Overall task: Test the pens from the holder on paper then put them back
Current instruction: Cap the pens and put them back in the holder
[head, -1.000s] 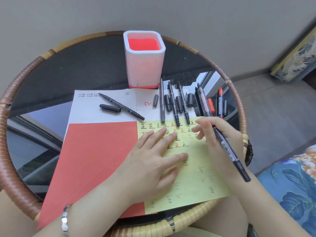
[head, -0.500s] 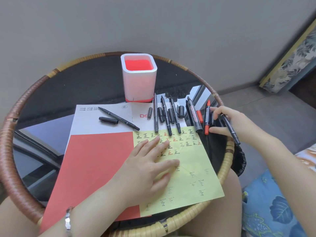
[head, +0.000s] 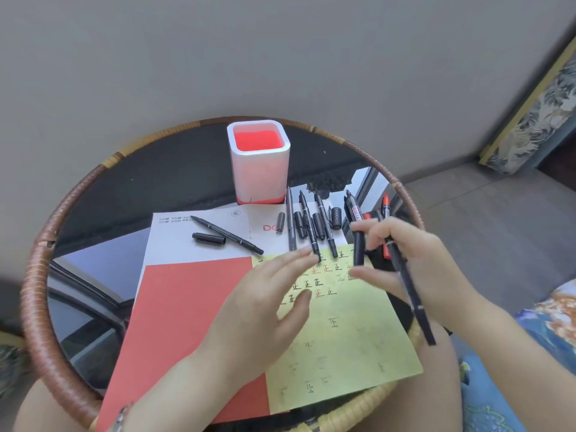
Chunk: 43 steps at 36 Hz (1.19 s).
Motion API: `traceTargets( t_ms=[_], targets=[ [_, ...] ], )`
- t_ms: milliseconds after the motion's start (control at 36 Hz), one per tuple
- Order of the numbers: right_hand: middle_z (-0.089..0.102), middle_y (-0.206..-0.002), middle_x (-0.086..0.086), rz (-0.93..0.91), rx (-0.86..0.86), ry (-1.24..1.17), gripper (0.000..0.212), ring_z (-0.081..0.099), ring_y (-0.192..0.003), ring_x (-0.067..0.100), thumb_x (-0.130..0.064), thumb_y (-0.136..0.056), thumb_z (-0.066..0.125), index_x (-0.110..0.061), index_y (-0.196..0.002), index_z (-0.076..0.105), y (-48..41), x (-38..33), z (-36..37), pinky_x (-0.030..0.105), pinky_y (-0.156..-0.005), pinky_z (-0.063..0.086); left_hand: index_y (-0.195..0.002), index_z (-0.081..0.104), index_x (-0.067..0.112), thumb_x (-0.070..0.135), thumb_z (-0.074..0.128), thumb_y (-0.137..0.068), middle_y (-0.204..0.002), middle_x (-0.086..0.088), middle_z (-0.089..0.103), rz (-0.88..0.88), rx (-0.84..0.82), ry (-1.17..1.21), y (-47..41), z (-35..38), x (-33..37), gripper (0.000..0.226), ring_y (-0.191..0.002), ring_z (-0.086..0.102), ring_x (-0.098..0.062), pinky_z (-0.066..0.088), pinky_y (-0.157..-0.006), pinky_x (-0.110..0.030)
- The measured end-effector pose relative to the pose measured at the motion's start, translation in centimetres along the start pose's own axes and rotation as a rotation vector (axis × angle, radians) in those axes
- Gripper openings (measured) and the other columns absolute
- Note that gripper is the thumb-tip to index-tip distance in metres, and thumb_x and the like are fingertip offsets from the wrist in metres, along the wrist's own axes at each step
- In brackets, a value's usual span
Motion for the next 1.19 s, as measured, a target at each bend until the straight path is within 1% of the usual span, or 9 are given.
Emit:
traceTargets(
  t_ms=[83,222,306,417,528,639,750,1028,1194],
  targets=[
    [0.056,-0.112,-0.021,-0.107,-0.009,-0.013,0.03,0.049,-0.113,-0.013,-0.041,-0.064,0.071,-0.038,-0.08,0.046,0.3,-1.4,1.9,0.004,-0.095,0.033,-0.127,0.041,0.041,0.042,0.052,-0.085,-0.114,0.03,0.054,-0.304,-0.081,0.235,-0.8,-0.5,0.0,0.043,-0.105,0.046,0.019,0.038,-0.09,-0.006],
    [0.064,-0.11,-0.003,-0.224,0.04,0.003,0.028,0.051,-0.113,-0.004,-0.029,-0.072,0.073,-0.025,-0.083,0.048,-0.3,-2.5,4.6,0.014,-0.093,0.04,-0.117,0.055,0.022,0.032,0.061,-0.085,-0.09,0.009,0.072,-0.598,-0.112,0.605,-1.9,-0.4,-0.6,0.034,-0.067,0.062,0.007,0.048,-0.059,-0.011],
    [0.061,-0.112,-0.009,-0.187,0.054,-0.08,0.029,0.052,-0.113,0.001,-0.026,-0.072,0.074,-0.024,-0.082,0.048,-0.6,-2.7,5.4,0.023,-0.092,0.045,-0.112,0.06,0.016,0.025,0.065,-0.083,-0.085,0.002,0.074,-0.642,-0.088,0.695,-1.9,-0.4,-0.9,0.03,-0.075,0.067,-0.006,0.048,-0.057,-0.015],
    [0.061,-0.116,-0.006,-0.178,-0.003,-0.104,0.03,0.052,-0.118,0.001,-0.034,-0.072,0.075,-0.026,-0.087,0.051,-0.8,-3.5,5.6,0.015,-0.098,0.038,-0.091,0.067,0.018,0.013,0.061,-0.086,-0.073,0.002,0.071,-0.643,0.013,0.732,-1.7,-0.8,-1.3,0.009,-0.065,0.064,-0.006,0.05,-0.055,-0.018],
    [0.06,-0.116,-0.012,-0.023,0.03,-0.258,0.047,0.055,-0.1,-0.01,-0.065,-0.078,0.047,-0.027,-0.103,0.057,-1.1,-4.6,4.4,0.003,-0.084,0.039,-0.085,0.066,0.022,0.008,0.056,-0.089,-0.066,0.005,0.069,-0.61,0.111,0.721,-1.1,-1.8,-1.6,0.017,-0.061,0.066,-0.003,0.047,-0.054,-0.015],
    [0.069,-0.081,0.007,0.222,0.224,-0.546,0.039,0.061,-0.07,0.01,-0.046,-0.089,0.028,-0.018,-0.091,0.056,-1.3,-3.4,3.5,0.025,-0.078,0.05,-0.086,0.065,0.025,0.007,0.058,-0.087,-0.067,0.005,0.071,-0.561,0.148,0.687,-0.6,-2.4,-1.8,0.019,-0.063,0.066,-0.005,0.045,-0.055,-0.016],
    [0.052,-0.046,0.001,0.379,0.352,-0.781,0.043,0.049,-0.049,0.016,-0.029,-0.096,0.032,-0.018,-0.06,0.052,-0.4,-1.9,3.6,0.027,-0.06,0.046,-0.087,0.064,0.024,0.008,0.06,-0.085,-0.073,0.001,0.073,-0.526,0.138,0.673,-0.2,-2.4,-1.6,0.016,-0.065,0.067,-0.007,0.045,-0.056,-0.013],
    [0.052,-0.043,0.001,0.44,0.329,-0.832,0.038,0.049,-0.043,0.012,-0.033,-0.09,0.044,-0.01,-0.063,0.056,-0.1,-1.7,4.5,0.017,-0.048,0.045,-0.08,0.067,0.027,0.005,0.063,-0.083,-0.074,0.002,0.072,-0.487,0.111,0.662,-0.2,-2.0,-0.9,0.023,-0.064,0.065,-0.008,0.043,-0.056,-0.009],
    [0.064,-0.05,0.007,0.411,0.179,-0.756,0.034,0.058,-0.049,0.013,-0.041,-0.074,0.054,-0.014,-0.06,0.069,0.0,-2.3,4.9,0.021,-0.053,0.049,-0.087,0.066,0.04,0.011,0.067,-0.081,-0.075,0.007,0.07,-0.448,0.081,0.543,-0.2,-1.6,-0.9,0.03,-0.07,0.064,-0.012,0.048,-0.073,-0.029]
  ],
)
Point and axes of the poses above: each hand's wrist, its own y-axis away from the middle knuckle, its own z-axis out of the palm, x = y × z, the point moved 4 cm from there along -y, towards the middle knuckle
